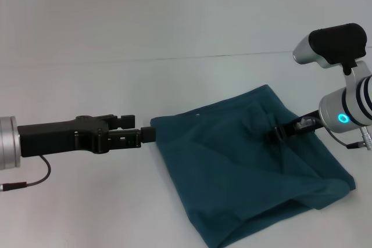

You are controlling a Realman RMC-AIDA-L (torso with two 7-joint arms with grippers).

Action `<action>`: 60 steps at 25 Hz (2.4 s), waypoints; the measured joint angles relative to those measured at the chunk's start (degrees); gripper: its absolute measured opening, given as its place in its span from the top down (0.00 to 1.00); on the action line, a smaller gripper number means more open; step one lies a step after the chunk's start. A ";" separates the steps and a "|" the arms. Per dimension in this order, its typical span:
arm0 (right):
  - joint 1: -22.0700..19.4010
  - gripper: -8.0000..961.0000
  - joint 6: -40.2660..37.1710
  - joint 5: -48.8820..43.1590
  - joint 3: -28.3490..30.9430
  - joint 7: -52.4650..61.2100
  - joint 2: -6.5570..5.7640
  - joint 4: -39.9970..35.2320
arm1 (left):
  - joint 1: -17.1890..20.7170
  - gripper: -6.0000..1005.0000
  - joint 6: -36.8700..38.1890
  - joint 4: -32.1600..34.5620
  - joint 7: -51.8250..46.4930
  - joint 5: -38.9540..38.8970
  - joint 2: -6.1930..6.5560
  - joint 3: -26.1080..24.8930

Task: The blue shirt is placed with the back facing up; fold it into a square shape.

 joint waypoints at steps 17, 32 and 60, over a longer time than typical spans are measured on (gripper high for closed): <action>-1.18 0.94 -0.07 2.06 0.65 -1.33 -0.33 -2.33 | 0.17 0.13 0.15 0.00 0.42 -0.23 0.00 0.00; -0.63 0.94 -2.75 1.43 0.69 -1.14 -0.50 -9.70 | 0.26 0.13 0.59 0.00 0.43 -0.38 -0.08 -0.12; 0.61 0.94 -0.95 -2.73 1.77 1.35 -0.31 -13.36 | 0.92 0.13 0.68 -0.09 0.44 -0.40 -0.21 -0.42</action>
